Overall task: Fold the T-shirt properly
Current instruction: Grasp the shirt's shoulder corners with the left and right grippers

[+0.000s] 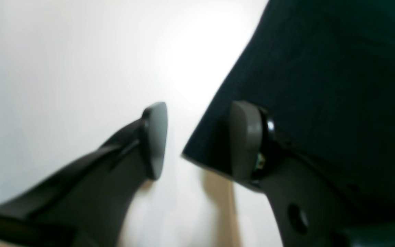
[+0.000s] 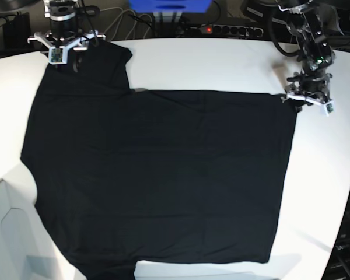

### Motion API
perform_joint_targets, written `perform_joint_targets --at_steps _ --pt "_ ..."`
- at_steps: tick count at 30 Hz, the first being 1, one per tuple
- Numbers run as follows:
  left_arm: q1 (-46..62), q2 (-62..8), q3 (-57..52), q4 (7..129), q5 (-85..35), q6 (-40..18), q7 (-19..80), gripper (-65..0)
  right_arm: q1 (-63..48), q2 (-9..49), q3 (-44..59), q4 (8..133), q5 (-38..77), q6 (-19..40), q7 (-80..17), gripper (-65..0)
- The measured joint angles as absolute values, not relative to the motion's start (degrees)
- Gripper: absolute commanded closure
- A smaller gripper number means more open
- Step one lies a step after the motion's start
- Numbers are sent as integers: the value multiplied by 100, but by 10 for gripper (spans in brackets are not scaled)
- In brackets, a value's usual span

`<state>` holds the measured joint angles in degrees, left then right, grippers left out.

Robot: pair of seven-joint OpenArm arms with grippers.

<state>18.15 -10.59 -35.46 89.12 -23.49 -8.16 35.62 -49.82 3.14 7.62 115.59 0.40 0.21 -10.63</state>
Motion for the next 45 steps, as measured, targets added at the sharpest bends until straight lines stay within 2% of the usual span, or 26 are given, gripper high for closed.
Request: perform_joint_targets --at_steps 5,9,24,28,31,34,35,42,45 --pt "1824 -1066 -3483 8805 -2342 -867 3575 -289 -4779 311 762 11555 43 21 -1647 -288" --pt "1905 -1120 -3175 8807 -2346 -867 3382 -289 -4735 314 762 11557 40 21 -1702 -288" --pt "2285 -1157 -3183 8886 -2408 -908 3229 -282 -4733 460 777 11557 40 23 -1737 -290" --pt "2283 -1160 -3183 8871 -2383 -906 3208 -209 -4622 473 963 11555 43 21 -1765 -290" --pt "2268 -1160 -3205 8858 -2362 -904 3212 -125 -4545 471 1140 11557 43 23 -1754 -290" --pt "2250 -1157 -3201 8858 -2368 -884 3234 -14 -4499 475 1347 11555 40 21 -1761 -290" --pt "2250 -1157 -3192 8858 -2390 -884 3232 0 -4488 489 1400 11555 40 21 -1761 -290" --pt "2259 -1157 -3181 9026 -2353 -875 3439 0 -4449 493 1721 11555 43 47 -1761 -291" --pt "2355 -1109 -3177 9358 -2351 -904 3605 0 -4442 471 1944 11548 69 856 -1767 -291"
